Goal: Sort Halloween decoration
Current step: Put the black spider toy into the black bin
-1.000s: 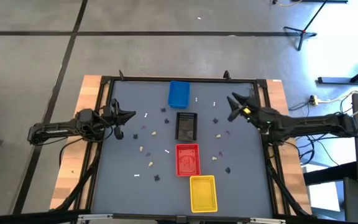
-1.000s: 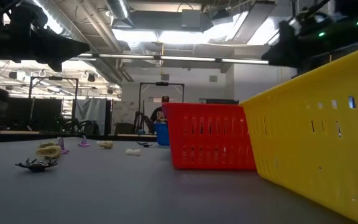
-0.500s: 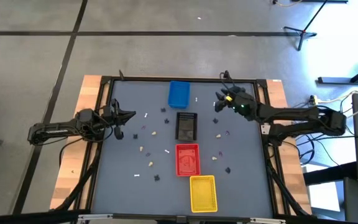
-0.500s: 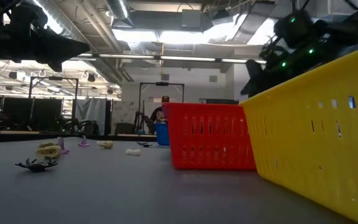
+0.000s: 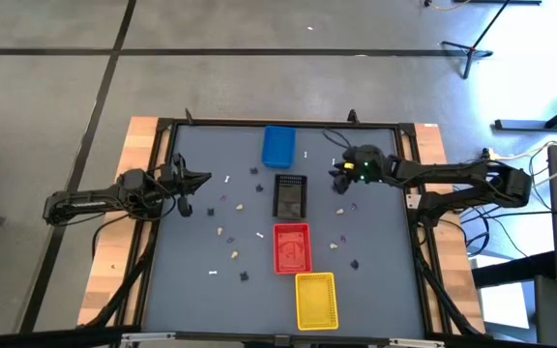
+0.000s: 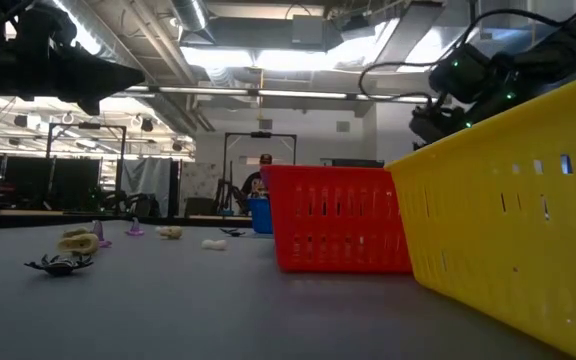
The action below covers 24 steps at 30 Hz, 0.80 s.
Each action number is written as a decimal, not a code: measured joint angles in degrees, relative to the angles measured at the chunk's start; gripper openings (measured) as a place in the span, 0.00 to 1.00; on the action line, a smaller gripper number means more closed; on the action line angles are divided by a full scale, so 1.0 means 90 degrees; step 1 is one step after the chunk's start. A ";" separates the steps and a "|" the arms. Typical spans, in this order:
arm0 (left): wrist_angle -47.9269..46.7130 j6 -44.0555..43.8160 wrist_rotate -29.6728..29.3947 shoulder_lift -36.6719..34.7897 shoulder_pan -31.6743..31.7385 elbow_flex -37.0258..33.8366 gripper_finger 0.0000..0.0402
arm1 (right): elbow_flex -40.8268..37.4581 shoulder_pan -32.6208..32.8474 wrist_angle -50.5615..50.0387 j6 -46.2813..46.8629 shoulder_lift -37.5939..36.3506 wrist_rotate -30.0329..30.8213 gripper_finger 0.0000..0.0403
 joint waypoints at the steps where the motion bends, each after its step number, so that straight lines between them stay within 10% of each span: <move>1: -0.0001 0.0000 0.0000 -0.0001 0.0000 0.0000 0.00 | 0.0000 0.0000 -0.0161 0.0000 0.0000 -0.0095 0.42; 24: -0.0002 -0.0002 0.0002 0.0000 0.0000 0.0001 0.00 | 0.0000 0.0375 -0.0998 -0.0679 0.0000 -0.0465 0.42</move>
